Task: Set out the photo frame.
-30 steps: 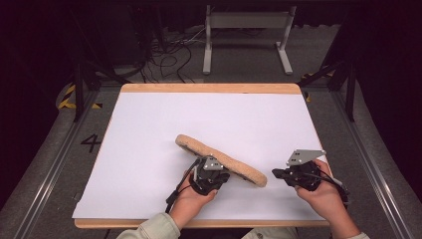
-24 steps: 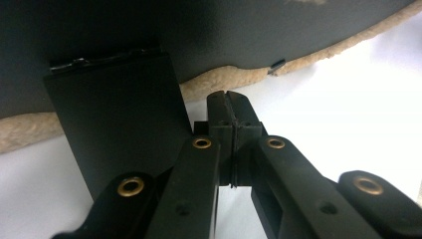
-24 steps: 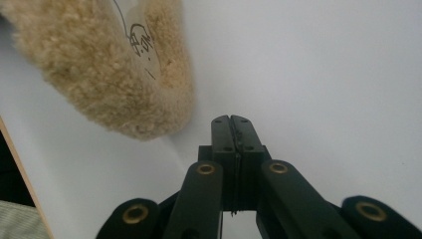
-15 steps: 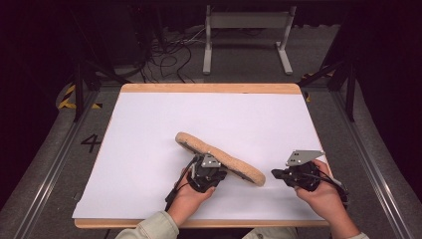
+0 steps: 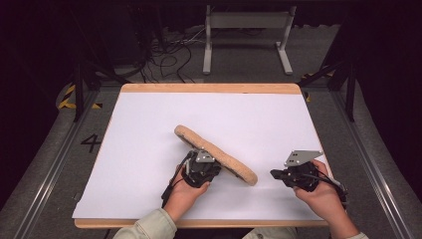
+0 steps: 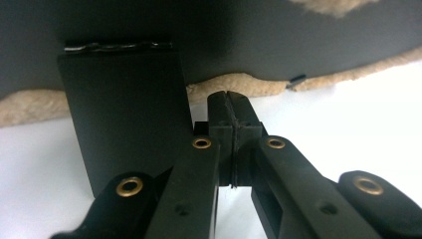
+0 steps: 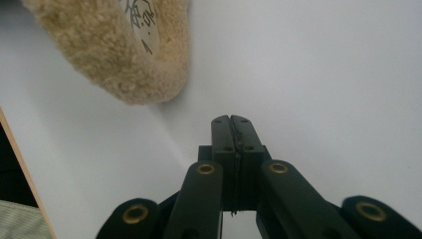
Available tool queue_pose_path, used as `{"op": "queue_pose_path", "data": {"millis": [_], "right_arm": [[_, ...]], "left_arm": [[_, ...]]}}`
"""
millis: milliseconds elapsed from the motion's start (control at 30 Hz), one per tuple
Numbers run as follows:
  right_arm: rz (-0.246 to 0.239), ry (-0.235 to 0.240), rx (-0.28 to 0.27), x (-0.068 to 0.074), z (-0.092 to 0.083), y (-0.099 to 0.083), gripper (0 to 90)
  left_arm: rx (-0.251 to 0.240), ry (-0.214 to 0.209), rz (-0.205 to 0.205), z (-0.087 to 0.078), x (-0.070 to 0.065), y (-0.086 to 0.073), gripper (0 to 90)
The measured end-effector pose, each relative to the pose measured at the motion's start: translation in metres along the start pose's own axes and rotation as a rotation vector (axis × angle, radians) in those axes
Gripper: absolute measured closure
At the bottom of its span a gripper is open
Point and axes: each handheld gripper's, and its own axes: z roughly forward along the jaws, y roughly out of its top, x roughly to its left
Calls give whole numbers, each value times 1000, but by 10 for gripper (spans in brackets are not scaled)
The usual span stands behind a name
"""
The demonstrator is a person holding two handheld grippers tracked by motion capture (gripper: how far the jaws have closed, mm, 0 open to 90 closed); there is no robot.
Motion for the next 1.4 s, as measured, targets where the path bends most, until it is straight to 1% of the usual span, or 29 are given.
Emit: {"op": "queue_pose_path", "data": {"millis": [33,167,200,233,267,400,533,600,667,733,767,833,867,933,967,1000,1033,1067,1100,1133,1167,1200,1233,1300,1400], "right_arm": [[-3,3,0,0,0,0,900],[-5,5,3,2,2,1,900],[-8,6,1,2,2,1,900],[-8,6,1,2,2,1,900],[-8,7,3,2,2,2,900],[-13,10,1,3,4,3,900],[-22,19,2,6,7,5,900],[-27,23,1,8,10,7,900],[-34,30,0,11,13,9,900],[-41,36,-1,14,17,12,900],[-46,43,-3,16,20,13,900],[-63,59,-3,22,29,18,900],[-63,59,-3,22,29,18,900],[-76,65,-16,27,35,22,900],[-71,101,-49,32,39,28,900],[-71,101,-49,32,39,28,900],[-91,109,-73,38,42,35,900],[-91,109,-73,38,42,35,900],[-105,103,-90,40,44,40,900],[-105,103,-90,40,44,40,900],[-113,107,-106,42,46,45,900],[-113,107,-106,42,46,45,900],[-128,112,-107,45,50,48,900],[-134,119,-104,46,51,49,900],[-167,148,-81,55,57,50,900]], "left_arm": [[-2,5,5,-1,2,0,900],[-4,27,-6,-3,9,-1,900],[-3,36,-1,-4,11,-1,900],[-3,36,-1,-4,11,-1,900],[-8,47,-13,-5,13,-1,900],[-11,64,-51,-10,24,-3,900],[-11,76,-66,-12,30,-4,900],[-15,73,-76,-14,31,-5,900],[-25,66,-63,-15,31,-6,900],[-33,27,-65,-17,32,-7,890],[-38,17,-69,-19,33,-8,890],[-38,5,-60,-22,33,-10,886],[-37,7,-58,-23,32,-11,886],[-30,14,-41,-27,31,-14,879],[-29,19,-35,-28,31,-15,874],[-25,21,-33,-30,31,-16,874],[-24,14,-37,-34,33,-19,872],[-24,14,-37,-34,33,-19,872],[-24,9,-38,-36,34,-21,872],[-24,12,-35,-39,35,-23,872],[-28,13,-44,-45,38,-26,875],[-28,13,-44,-45,38,-26,875],[-34,18,-52,-50,39,-28,875],[-37,20,-54,-52,40,-29,876],[-40,16,-53,-59,43,-33,870]]}}
